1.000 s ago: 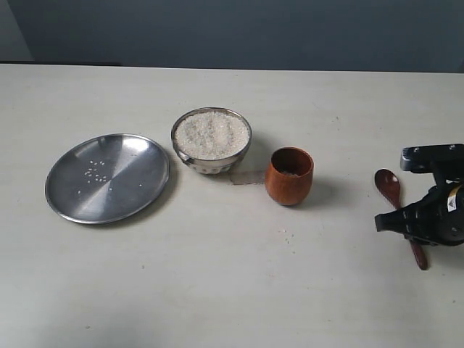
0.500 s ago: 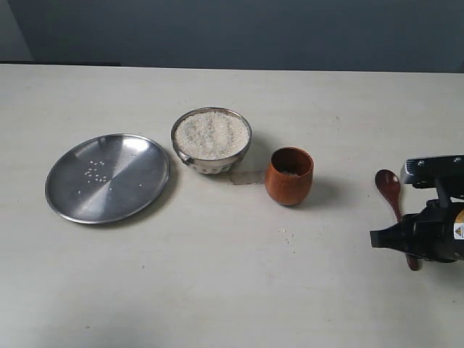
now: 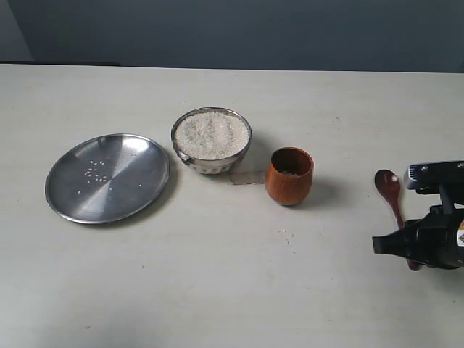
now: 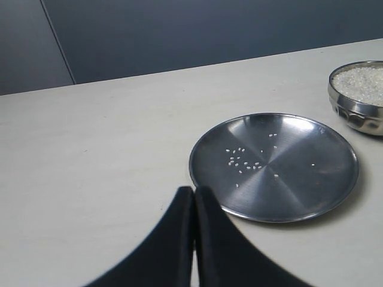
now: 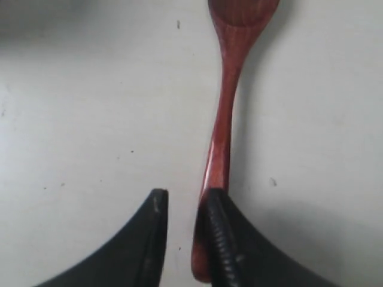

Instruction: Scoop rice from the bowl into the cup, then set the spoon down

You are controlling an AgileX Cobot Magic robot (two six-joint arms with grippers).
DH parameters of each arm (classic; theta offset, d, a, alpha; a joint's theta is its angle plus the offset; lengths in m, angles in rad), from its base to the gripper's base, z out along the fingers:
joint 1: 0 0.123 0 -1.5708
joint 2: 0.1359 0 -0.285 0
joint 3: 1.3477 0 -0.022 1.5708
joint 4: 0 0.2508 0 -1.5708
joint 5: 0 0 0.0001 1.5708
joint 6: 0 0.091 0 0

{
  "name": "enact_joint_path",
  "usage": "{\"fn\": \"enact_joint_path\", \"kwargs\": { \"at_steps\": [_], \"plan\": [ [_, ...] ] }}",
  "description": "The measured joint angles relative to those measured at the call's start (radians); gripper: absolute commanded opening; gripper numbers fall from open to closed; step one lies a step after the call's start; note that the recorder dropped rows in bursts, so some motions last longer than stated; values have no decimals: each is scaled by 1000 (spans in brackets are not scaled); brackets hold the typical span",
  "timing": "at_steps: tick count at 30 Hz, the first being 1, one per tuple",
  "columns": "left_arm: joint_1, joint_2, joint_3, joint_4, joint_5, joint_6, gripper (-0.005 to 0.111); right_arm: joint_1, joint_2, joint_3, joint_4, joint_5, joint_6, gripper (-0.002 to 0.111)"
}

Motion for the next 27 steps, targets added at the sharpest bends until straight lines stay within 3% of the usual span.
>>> {"fn": "enact_joint_path", "kwargs": {
  "at_steps": [6, 19, 21, 25, 27],
  "plan": [
    [0, 0, 0, 0, 0, 0, 0, 0, 0, 0, 1, 29, 0, 0],
    [0, 0, 0, 0, 0, 0, 0, 0, -19, -20, 1, 107, 2, -1],
    [0, 0, 0, 0, 0, 0, 0, 0, -20, -22, 1, 120, 2, 5],
    [0, 0, 0, 0, 0, 0, 0, 0, -20, -22, 1, 140, 4, 31],
    [0, 0, 0, 0, 0, 0, 0, 0, -20, -22, 1, 144, 4, 38]
  ]
}}
